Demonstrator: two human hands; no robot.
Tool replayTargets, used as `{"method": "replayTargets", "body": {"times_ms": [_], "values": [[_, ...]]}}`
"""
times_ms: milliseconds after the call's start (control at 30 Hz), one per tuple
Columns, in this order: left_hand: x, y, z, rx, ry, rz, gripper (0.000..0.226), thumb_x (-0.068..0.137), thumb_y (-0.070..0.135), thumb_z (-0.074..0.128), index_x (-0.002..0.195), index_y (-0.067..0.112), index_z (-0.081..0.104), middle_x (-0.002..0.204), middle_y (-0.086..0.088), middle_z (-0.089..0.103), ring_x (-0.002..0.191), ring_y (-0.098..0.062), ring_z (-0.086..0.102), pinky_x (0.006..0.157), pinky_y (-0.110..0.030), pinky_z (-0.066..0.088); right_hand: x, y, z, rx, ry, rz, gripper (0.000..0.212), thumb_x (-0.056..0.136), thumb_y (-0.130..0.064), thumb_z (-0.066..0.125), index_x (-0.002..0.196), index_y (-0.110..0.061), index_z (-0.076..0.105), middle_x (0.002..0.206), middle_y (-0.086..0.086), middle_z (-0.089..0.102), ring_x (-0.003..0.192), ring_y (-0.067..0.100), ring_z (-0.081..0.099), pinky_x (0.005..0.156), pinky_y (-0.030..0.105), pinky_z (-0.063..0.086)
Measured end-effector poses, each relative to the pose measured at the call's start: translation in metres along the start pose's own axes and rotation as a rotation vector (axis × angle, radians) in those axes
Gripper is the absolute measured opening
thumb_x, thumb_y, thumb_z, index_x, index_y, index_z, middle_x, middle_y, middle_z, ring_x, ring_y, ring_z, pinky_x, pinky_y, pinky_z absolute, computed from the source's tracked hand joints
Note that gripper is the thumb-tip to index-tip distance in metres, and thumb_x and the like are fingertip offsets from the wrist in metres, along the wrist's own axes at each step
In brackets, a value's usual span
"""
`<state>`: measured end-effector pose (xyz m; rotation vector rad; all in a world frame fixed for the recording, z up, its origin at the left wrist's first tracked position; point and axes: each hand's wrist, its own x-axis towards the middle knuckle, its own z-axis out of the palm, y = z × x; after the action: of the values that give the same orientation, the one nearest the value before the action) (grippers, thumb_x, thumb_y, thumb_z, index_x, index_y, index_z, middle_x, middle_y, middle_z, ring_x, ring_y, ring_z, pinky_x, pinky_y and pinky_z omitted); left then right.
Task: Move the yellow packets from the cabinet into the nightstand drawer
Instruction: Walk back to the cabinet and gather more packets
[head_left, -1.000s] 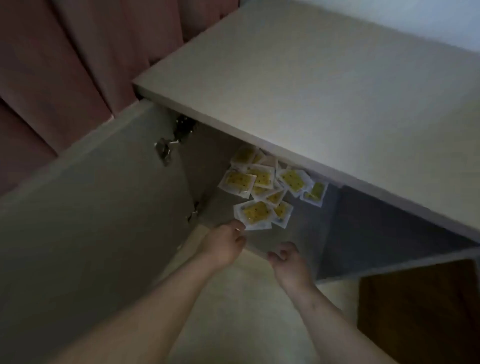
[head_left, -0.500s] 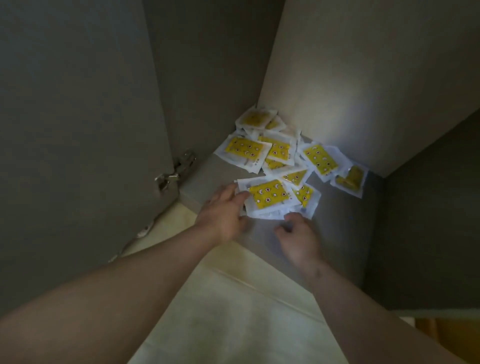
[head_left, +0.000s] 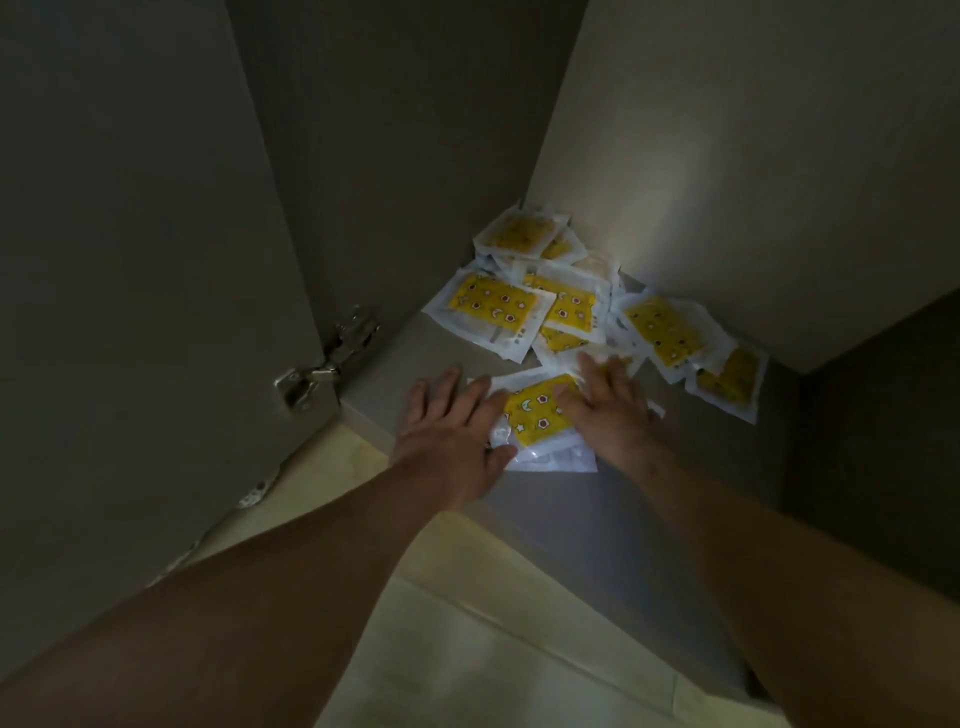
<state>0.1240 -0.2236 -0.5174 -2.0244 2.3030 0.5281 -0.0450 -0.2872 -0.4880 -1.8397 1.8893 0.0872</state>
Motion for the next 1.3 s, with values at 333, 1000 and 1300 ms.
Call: {"method": "replayTargets", "body": {"times_ms": [333,1000,1300], "values": [[-0.024,0.002,0.021,-0.158,0.240,0.042,0.087,0.070,0.075,0.015,0.131,0.023,0.046,0.140,0.001,0.040,0.142,-0.020,0.014,0.115,-0.047,0.004,-0.056,0.010,0.039,-0.048,0.021,-0.045,0.064,0.090,-0.068,0.022,0.147,-0.046,0.000,0.158,-0.008,-0.014,0.146,0.022,-0.010,0.115,0.043,-0.005],[-0.067,0.019,0.020,-1.717,0.148,-0.651,0.030,0.085,0.008,0.067,0.113,0.002,0.061,0.105,-0.017,0.069,0.093,-0.033,0.068,0.078,-0.038,0.056,-0.132,0.022,0.065,-0.116,0.049,-0.177,0.084,0.071,-0.071,0.031,0.146,-0.046,0.004,0.157,-0.013,-0.010,0.146,0.019,-0.004,0.115,0.037,0.004],[-0.081,-0.015,0.005,-1.653,-0.200,-0.539,0.030,0.087,0.010,0.063,0.116,0.005,0.061,0.112,-0.018,0.068,0.094,-0.030,0.066,0.081,-0.037,0.054,-0.123,0.022,0.052,-0.150,0.158,-0.098,0.091,0.084,-0.034,0.058,0.150,-0.027,-0.004,0.158,-0.007,0.001,0.144,0.020,0.005,0.116,0.035,0.006]]}}
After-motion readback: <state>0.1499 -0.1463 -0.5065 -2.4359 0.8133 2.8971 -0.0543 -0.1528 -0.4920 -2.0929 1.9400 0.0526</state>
